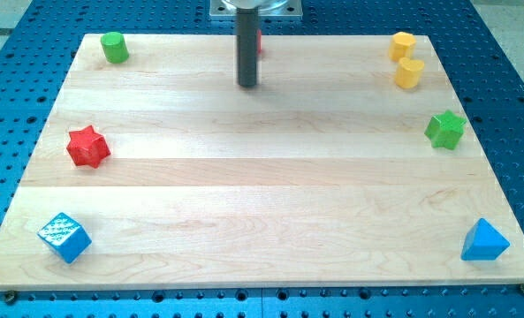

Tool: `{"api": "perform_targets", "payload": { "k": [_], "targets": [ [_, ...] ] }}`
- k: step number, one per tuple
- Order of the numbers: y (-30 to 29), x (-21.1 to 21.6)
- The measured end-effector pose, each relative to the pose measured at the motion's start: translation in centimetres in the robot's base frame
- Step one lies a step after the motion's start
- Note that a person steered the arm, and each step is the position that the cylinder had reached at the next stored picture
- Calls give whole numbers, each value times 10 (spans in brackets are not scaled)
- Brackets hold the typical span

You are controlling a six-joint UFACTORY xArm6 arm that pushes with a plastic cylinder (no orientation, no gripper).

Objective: Place the red circle parallel to the green star

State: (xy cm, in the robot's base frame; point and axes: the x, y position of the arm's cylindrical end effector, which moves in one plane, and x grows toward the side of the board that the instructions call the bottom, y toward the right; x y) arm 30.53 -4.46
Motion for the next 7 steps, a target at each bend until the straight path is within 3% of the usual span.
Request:
{"api": "perform_targets", "payload": {
  "k": [1, 3, 4, 6, 7],
  "targets": [
    [-37, -2],
    [-45, -98],
    [-28, -112],
    [69, -112],
    [83, -105]
  ]
}}
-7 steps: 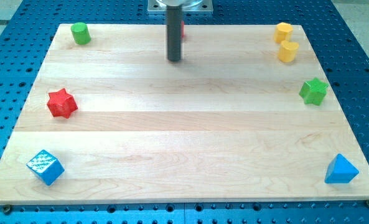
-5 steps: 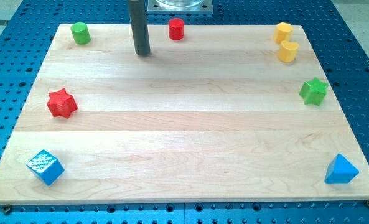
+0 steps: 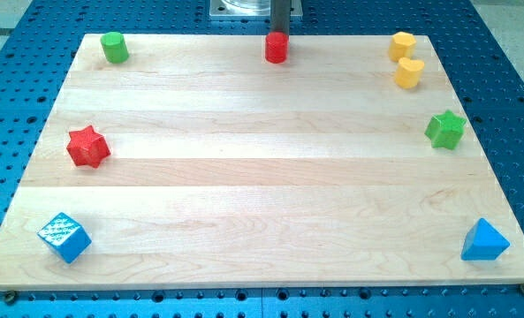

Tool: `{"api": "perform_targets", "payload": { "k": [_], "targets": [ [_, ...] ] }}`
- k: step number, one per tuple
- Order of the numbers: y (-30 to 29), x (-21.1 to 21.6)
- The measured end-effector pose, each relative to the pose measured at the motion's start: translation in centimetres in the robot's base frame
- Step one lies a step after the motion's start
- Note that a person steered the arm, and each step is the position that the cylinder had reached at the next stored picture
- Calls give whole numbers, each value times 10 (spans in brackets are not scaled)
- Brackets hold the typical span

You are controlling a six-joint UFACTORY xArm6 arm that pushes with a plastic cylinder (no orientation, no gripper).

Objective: Place the red circle parallel to the green star

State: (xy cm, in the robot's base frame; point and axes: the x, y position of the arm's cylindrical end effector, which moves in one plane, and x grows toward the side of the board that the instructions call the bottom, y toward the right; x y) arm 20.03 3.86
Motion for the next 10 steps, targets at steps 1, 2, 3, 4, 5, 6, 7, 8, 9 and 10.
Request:
{"api": "perform_targets", "payload": {
  "k": [1, 2, 3, 4, 5, 6, 7, 8, 9, 10],
  "targets": [
    [-4, 11],
    [-23, 58],
    [-47, 114],
    [-87, 130],
    [-108, 138],
    [-78, 147],
    [-15, 142],
    [35, 139],
    [48, 141],
    [69, 157]
  ]
}}
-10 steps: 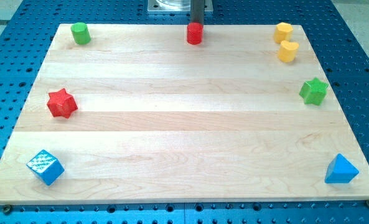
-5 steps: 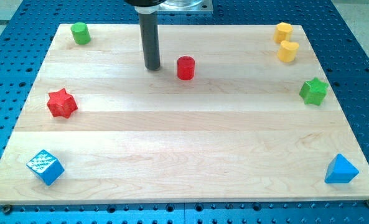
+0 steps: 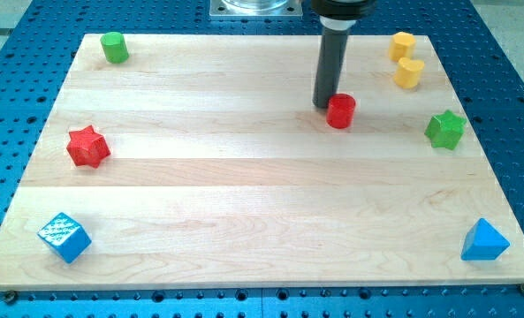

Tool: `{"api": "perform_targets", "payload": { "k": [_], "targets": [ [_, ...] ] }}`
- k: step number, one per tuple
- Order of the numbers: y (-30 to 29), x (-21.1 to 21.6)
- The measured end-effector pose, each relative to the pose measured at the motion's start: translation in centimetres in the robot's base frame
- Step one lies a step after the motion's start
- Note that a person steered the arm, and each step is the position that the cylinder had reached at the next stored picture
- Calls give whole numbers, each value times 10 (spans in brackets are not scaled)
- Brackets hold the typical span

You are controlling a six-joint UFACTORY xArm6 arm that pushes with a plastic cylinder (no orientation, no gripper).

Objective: Place the red circle parallel to the green star

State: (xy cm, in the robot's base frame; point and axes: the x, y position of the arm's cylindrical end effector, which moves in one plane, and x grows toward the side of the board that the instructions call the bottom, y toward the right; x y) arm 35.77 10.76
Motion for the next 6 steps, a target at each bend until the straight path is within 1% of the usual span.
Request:
{"api": "perform_targets", "payload": {
  "k": [1, 2, 3, 4, 5, 6],
  "targets": [
    [-20, 10],
    [-42, 30],
    [-23, 16],
    [-10, -17],
    [-8, -2],
    [-3, 39]
  ]
}}
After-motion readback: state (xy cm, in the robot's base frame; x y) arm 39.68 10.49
